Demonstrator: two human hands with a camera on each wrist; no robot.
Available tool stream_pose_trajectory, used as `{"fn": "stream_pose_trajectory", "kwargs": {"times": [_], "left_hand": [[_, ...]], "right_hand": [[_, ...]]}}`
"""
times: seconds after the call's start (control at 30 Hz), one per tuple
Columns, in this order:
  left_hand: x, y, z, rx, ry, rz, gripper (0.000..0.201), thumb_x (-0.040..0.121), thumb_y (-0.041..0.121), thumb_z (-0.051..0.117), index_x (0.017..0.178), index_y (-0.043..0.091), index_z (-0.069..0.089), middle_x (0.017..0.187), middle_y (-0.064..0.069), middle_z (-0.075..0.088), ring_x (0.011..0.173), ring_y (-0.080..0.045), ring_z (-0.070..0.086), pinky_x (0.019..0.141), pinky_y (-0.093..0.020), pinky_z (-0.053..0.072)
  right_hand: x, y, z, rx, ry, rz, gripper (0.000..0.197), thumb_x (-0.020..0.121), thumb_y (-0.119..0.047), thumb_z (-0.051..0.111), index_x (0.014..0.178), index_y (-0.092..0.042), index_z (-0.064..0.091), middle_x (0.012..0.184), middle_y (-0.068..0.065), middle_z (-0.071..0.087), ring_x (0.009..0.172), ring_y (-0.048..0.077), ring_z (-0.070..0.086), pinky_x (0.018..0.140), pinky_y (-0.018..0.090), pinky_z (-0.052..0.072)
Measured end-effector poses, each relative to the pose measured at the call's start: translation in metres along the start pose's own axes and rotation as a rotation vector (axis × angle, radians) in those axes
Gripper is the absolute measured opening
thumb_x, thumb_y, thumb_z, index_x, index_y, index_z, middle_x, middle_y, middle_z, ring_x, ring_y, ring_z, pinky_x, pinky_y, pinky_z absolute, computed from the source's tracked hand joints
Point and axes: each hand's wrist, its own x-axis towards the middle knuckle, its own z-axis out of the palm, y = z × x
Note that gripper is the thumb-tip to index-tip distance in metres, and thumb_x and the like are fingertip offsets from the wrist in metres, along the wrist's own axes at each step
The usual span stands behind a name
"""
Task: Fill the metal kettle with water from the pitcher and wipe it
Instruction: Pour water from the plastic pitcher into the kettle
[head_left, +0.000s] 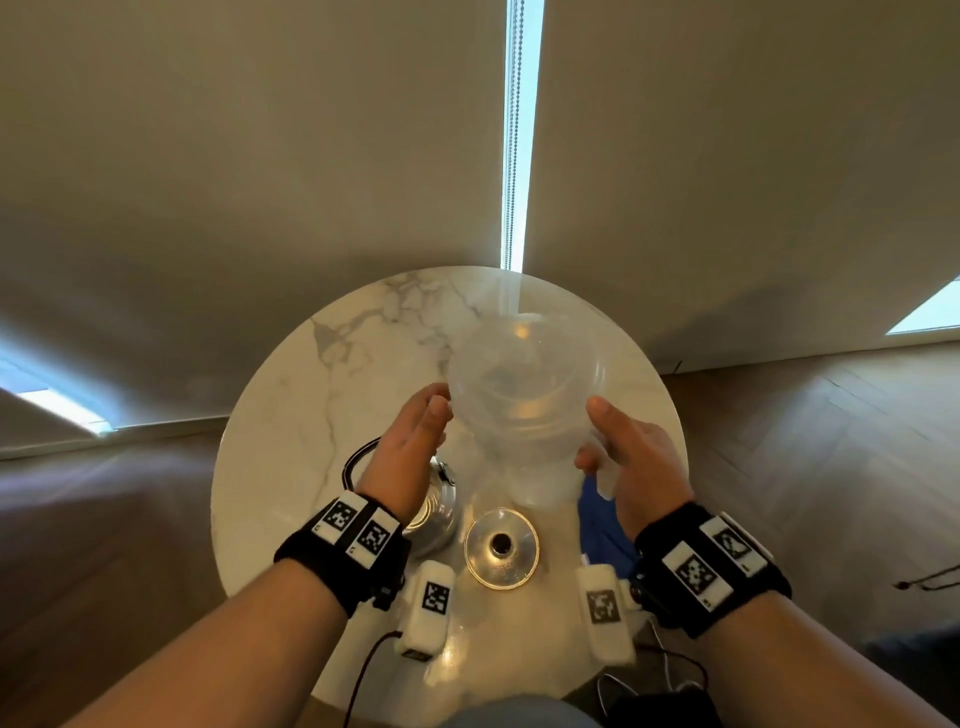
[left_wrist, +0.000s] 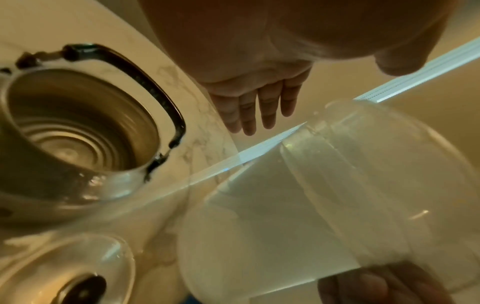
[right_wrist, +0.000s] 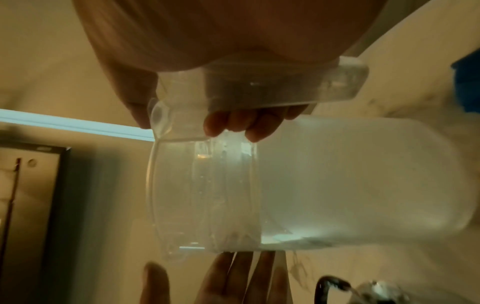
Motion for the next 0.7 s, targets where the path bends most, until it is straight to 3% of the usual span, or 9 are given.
{"fn": "stream_pose_trajectory", "kwargs": {"times": [0.07, 0.13, 0.2, 0.27, 0.37, 0.43, 0.53, 0.6, 0.7], "left_hand": [[-0.008, 0.000, 0.000, -0.202, -0.094, -0.090, 0.067, 0.081, 0.079, 0.047, 0.133, 0.037, 0.057, 0.138, 0.010, 0.061, 0.133, -0.008, 0.052, 0.119, -0.044, 0.031], [-0.020, -0.003, -0.006, -0.315, -0.134, -0.133, 0.064, 0.077, 0.082, 0.049, 0.122, 0.040, 0.065, 0.134, 0.009, 0.065, 0.129, -0.008, 0.057, 0.118, -0.041, 0.032], [-0.034, -0.007, -0.013, -0.358, -0.155, -0.147, 0.053, 0.082, 0.072, 0.042, 0.113, 0.042, 0.071, 0.130, 0.009, 0.067, 0.124, -0.005, 0.060, 0.115, -0.038, 0.035], [-0.049, -0.016, -0.020, -0.409, -0.148, -0.164, 0.050, 0.086, 0.066, 0.040, 0.113, 0.039, 0.071, 0.129, 0.007, 0.068, 0.122, -0.007, 0.062, 0.111, -0.038, 0.040], [-0.066, -0.031, -0.029, -0.491, -0.129, -0.152, 0.046, 0.097, 0.053, 0.039, 0.125, 0.028, 0.066, 0.130, -0.003, 0.068, 0.124, -0.019, 0.062, 0.106, -0.039, 0.049], [-0.075, -0.036, -0.033, -0.515, -0.124, -0.212, 0.043, 0.102, 0.044, 0.036, 0.124, 0.024, 0.067, 0.124, -0.005, 0.071, 0.119, -0.023, 0.065, 0.098, -0.040, 0.053], [-0.086, -0.046, -0.035, -0.554, -0.191, -0.290, 0.043, 0.103, 0.040, 0.033, 0.107, 0.028, 0.074, 0.110, 0.000, 0.077, 0.102, -0.012, 0.072, 0.076, -0.025, 0.059], [-0.093, -0.055, -0.036, -0.564, -0.202, -0.319, 0.041, 0.099, 0.046, 0.037, 0.111, 0.027, 0.071, 0.112, 0.000, 0.076, 0.104, -0.011, 0.072, 0.077, -0.023, 0.058], [-0.099, -0.067, -0.036, -0.582, -0.168, -0.374, 0.052, 0.087, 0.055, 0.046, 0.123, 0.023, 0.065, 0.120, -0.004, 0.073, 0.113, -0.017, 0.069, 0.089, -0.029, 0.057]], "right_hand": [[-0.022, -0.002, 0.010, 0.009, -0.030, 0.007, 0.064, 0.077, -0.074, 0.068, 0.061, -0.013, 0.066, 0.070, 0.014, 0.056, 0.073, 0.034, 0.055, 0.098, 0.066, 0.045], [-0.043, 0.003, 0.021, 0.019, -0.048, 0.031, 0.072, 0.073, -0.078, 0.069, 0.066, -0.006, 0.065, 0.068, 0.016, 0.054, 0.070, 0.035, 0.052, 0.094, 0.068, 0.044], [-0.065, 0.008, 0.033, 0.053, -0.028, 0.030, 0.074, 0.066, -0.081, 0.072, 0.065, -0.007, 0.064, 0.066, 0.017, 0.053, 0.066, 0.031, 0.051, 0.083, 0.057, 0.044], [-0.083, 0.013, 0.045, 0.066, -0.003, 0.027, 0.074, 0.057, -0.083, 0.075, 0.057, -0.010, 0.062, 0.063, 0.016, 0.052, 0.062, 0.028, 0.051, 0.074, 0.042, 0.044], [-0.106, 0.023, 0.058, 0.033, -0.005, 0.025, 0.077, 0.052, -0.085, 0.076, 0.051, -0.010, 0.058, 0.060, 0.016, 0.051, 0.061, 0.028, 0.051, 0.073, 0.040, 0.045], [-0.118, 0.029, 0.063, 0.016, -0.004, 0.049, 0.079, 0.049, -0.086, 0.076, 0.052, -0.009, 0.056, 0.058, 0.015, 0.049, 0.054, 0.025, 0.048, 0.066, 0.037, 0.044], [-0.131, 0.032, 0.069, 0.028, 0.033, 0.128, 0.062, 0.060, -0.072, 0.079, 0.051, -0.015, 0.055, 0.055, 0.011, 0.046, 0.052, 0.023, 0.041, 0.061, 0.038, 0.038], [-0.136, 0.034, 0.071, 0.056, 0.052, 0.166, 0.047, 0.066, -0.058, 0.074, 0.052, -0.017, 0.056, 0.053, 0.005, 0.046, 0.052, 0.021, 0.039, 0.059, 0.038, 0.035], [-0.135, 0.039, 0.069, -0.039, 0.028, 0.199, 0.058, 0.058, -0.072, 0.080, 0.050, -0.020, 0.057, 0.052, 0.004, 0.048, 0.049, 0.018, 0.041, 0.057, 0.037, 0.037]]}}
